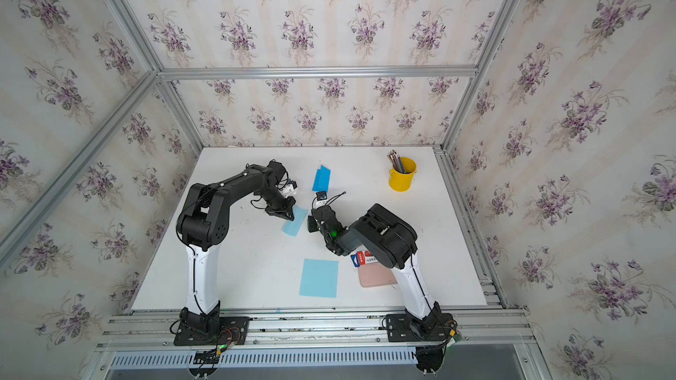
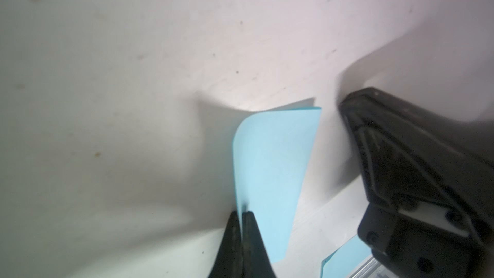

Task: Fold the square paper along the opposite sides
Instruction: Smooth out the paper at the center of the board.

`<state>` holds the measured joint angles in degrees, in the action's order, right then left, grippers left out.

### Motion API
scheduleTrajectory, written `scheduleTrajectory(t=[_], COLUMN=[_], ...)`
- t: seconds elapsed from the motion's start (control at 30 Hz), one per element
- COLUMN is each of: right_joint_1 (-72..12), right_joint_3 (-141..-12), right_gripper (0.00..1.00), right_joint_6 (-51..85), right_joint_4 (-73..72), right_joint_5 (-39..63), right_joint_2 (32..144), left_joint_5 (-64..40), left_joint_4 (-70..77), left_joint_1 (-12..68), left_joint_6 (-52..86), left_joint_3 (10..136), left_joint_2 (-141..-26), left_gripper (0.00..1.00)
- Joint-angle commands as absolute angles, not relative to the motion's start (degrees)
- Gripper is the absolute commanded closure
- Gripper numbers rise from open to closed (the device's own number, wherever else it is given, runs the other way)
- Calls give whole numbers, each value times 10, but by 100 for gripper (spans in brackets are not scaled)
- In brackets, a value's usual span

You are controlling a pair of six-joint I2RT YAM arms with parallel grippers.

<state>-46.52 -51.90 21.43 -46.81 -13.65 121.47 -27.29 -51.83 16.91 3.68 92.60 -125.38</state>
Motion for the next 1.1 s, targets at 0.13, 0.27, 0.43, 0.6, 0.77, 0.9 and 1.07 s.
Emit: scheduleTrajectory(t=[0.13, 0.27, 0.43, 0.6, 0.77, 0.9, 1.07], right_joint_1=[-439, -439, -439, -439, -446, -454, -454], right_joint_3=[-417, -308, -271, -275, -292, -324, -348], right_gripper=[99, 96, 96, 97, 97, 97, 96], right_joint_6=[70, -5, -25, -5, 15, 2, -1], right_joint_4=[-609, -742, -780, -739, -721, -670, -623], right_joint_5=[-83, -75, -11, 22, 35, 24, 10], right_joint_2=[1120, 1082, 1075, 1070, 1096, 1111, 1120], left_joint_5=[-208, -192, -199, -246, -275, -287, -310], left_joint_4=[-563, -582, -625, -666, -686, -705, -715], left_joint_1=[184, 203, 236, 253, 258, 258, 260], left_joint_6=[-32, -73, -108, -140, -163, -172, -184], left_joint_3=[980, 1020, 1099, 1158, 1191, 1215, 1215], left_joint_2=[-1287, -1309, -1359, -1389, -1398, -1405, -1406], left_gripper=[100, 100, 100, 100, 100, 100, 100])
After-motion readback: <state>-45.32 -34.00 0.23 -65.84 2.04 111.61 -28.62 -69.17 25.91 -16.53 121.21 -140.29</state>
